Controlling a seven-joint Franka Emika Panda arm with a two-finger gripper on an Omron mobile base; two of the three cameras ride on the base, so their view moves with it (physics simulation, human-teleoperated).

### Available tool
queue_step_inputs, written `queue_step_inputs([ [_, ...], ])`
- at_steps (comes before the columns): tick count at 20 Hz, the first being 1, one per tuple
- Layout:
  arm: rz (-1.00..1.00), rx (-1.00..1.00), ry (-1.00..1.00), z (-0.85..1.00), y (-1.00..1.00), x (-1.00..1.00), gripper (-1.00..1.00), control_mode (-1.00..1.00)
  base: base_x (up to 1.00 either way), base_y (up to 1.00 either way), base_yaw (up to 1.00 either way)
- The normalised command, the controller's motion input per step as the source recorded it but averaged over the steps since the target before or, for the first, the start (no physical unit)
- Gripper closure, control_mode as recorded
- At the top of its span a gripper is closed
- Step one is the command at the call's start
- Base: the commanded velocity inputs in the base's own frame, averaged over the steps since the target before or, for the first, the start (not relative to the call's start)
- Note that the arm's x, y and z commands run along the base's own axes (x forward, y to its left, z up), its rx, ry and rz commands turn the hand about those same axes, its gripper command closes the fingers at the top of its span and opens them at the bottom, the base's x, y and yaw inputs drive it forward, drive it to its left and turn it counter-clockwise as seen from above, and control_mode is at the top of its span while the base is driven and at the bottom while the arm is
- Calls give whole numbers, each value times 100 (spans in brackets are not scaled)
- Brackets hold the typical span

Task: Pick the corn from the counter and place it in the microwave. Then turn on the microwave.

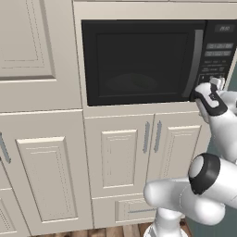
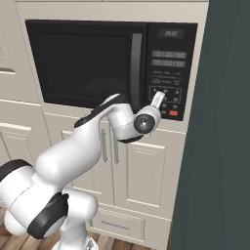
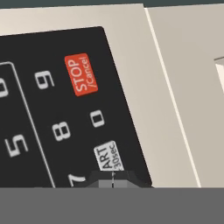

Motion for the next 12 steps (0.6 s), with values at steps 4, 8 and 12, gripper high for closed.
queue_step_inputs([
  [4, 0, 0, 0, 0, 0, 12, 100, -100, 0, 0, 0],
  [8, 0, 0, 0, -3, 0, 11, 100, -100, 0, 0, 0],
  [12, 0, 0, 0, -8, 0, 9, 100, -100, 0, 0, 0],
])
